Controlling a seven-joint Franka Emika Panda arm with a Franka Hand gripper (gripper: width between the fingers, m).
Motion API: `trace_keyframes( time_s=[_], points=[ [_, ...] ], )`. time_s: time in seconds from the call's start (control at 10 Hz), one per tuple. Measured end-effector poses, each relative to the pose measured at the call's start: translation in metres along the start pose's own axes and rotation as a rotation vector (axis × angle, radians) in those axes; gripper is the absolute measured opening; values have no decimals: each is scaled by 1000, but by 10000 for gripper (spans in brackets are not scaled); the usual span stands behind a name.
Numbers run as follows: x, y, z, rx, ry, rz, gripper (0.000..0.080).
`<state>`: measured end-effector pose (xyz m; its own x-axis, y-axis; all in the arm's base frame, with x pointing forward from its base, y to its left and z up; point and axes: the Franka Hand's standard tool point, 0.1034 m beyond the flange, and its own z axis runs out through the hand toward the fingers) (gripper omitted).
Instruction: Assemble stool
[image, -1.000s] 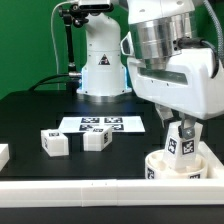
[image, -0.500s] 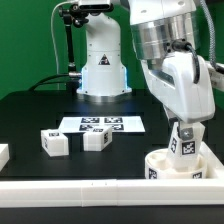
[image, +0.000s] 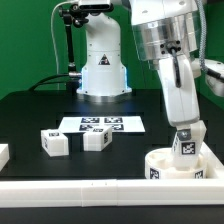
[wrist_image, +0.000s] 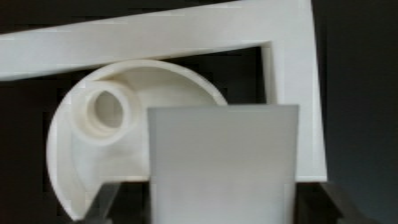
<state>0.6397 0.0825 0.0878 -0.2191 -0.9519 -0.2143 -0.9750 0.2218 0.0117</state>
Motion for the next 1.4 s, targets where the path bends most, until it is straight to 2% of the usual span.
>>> trace_keyframes(
  time_s=[0.2,0.3,0.4,0.7,0.9,1.0,1.1,1.2,1.4],
  points=[
    [-1,0,0,-1,0,-16,576],
    [-2,1,-4,-6,-3,-37,576],
    [-4,0,-9,-4,-6,-53,635],
    [-10,-5,-26,18,-17,-100,649],
    [-10,-3,-22,13,-15,-126,649],
    [-10,-3,-22,9,-9,-222,649],
    [-10,2,-20,-27,19,-388,649],
    [-13,2,-21,-45,34,-516,649],
    [-17,2,-23,-53,37,-743,649]
  ],
)
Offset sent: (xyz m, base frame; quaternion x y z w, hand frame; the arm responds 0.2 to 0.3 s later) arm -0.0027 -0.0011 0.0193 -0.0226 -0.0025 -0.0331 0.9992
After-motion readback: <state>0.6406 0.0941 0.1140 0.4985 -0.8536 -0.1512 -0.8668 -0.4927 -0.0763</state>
